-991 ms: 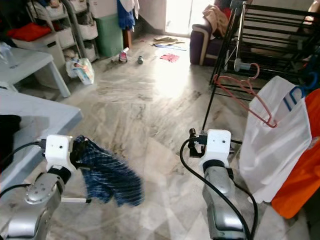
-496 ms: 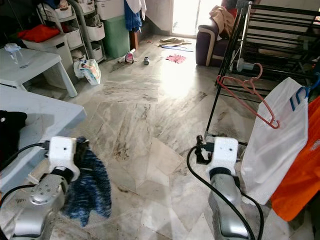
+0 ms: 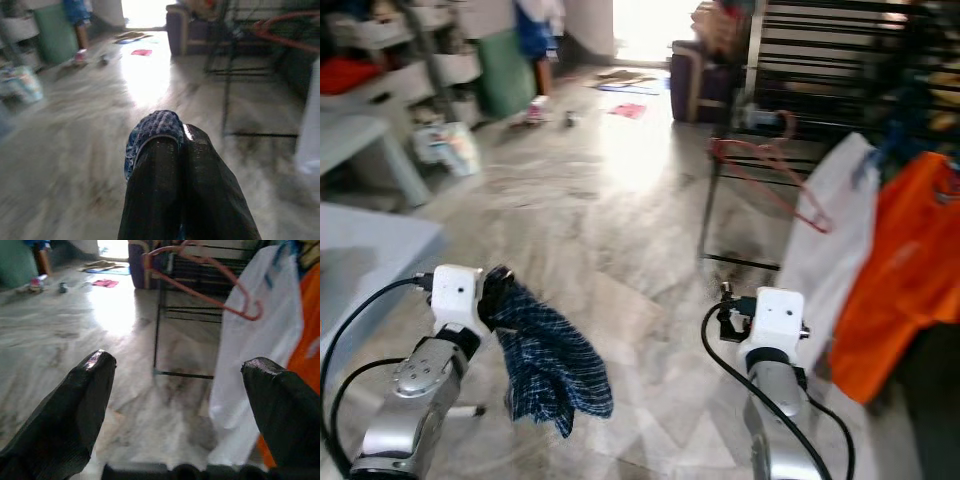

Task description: Hang hanger

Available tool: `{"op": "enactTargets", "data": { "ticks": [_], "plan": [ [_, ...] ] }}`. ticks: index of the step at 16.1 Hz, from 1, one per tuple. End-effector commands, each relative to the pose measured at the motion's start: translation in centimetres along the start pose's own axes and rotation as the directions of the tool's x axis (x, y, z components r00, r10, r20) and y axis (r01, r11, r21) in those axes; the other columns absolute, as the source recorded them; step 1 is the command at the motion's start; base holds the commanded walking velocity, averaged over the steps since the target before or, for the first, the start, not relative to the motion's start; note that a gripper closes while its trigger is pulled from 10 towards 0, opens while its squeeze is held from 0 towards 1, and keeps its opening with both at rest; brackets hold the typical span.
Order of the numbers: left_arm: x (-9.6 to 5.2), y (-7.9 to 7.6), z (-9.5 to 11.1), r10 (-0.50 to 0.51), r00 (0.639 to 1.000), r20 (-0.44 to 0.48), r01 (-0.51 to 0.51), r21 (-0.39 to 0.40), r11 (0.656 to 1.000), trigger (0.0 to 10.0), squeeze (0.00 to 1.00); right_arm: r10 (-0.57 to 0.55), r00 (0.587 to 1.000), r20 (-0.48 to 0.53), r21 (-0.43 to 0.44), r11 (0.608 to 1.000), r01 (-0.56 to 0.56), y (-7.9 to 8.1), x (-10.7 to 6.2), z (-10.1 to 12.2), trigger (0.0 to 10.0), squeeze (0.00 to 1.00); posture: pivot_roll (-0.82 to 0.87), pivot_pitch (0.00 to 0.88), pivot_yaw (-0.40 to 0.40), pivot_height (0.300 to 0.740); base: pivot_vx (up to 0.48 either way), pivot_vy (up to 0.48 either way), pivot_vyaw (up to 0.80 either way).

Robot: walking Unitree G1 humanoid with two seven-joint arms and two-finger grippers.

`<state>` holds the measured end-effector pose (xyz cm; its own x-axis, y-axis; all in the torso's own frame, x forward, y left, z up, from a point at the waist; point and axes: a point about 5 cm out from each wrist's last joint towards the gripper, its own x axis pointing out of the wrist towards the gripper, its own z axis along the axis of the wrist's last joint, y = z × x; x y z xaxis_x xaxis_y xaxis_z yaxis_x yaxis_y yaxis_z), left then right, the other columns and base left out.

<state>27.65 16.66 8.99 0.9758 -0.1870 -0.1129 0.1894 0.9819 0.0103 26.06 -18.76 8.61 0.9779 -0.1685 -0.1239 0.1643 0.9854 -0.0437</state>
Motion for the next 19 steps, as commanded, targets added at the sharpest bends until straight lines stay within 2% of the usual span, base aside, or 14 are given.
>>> {"op": "enactTargets", "data": {
  "ticks": [1,5,11,19],
  "plan": [
    [-0.1,-0.1,0.0,-0.004,1.0,0.006,0.004,-0.007,1.0,10.0,0.0,0.011,1.0,0.025,0.002,1.0,-0.011,0.1,0.3,0.8,10.0,0.0,-0.01,0.0,-0.006,0.74,0.292,0.0,0.0],
    [-0.2,-1.3,-0.4,-0.038,0.999,0.005,0.038,-0.04,0.999,10.0,0.0,0.015,0.999,0.043,-0.018,1.0,-0.014,-0.3,1.1,1.7,10.0,0.0,-0.01,0.0,-0.019,0.74,0.343,0.0,0.0],
    [0.2,-2.1,0.0,-0.071,0.997,0.019,0.072,-0.05,0.996,10.0,0.0,0.038,0.998,0.048,-0.023,0.999,-0.037,0.4,1.4,2.0,10.0,0.0,-0.01,0.0,-0.027,0.74,0.404,0.0,0.0],
    [-0.3,-2.5,-0.6,-0.079,0.997,-0.007,0.078,-0.046,0.996,10.0,0.0,0.046,0.998,0.042,-0.019,0.999,-0.045,0.6,1.4,1.8,10.0,0.0,0.01,0.0,-0.027,0.74,0.416,0.0,-0.4]
  ]
}}
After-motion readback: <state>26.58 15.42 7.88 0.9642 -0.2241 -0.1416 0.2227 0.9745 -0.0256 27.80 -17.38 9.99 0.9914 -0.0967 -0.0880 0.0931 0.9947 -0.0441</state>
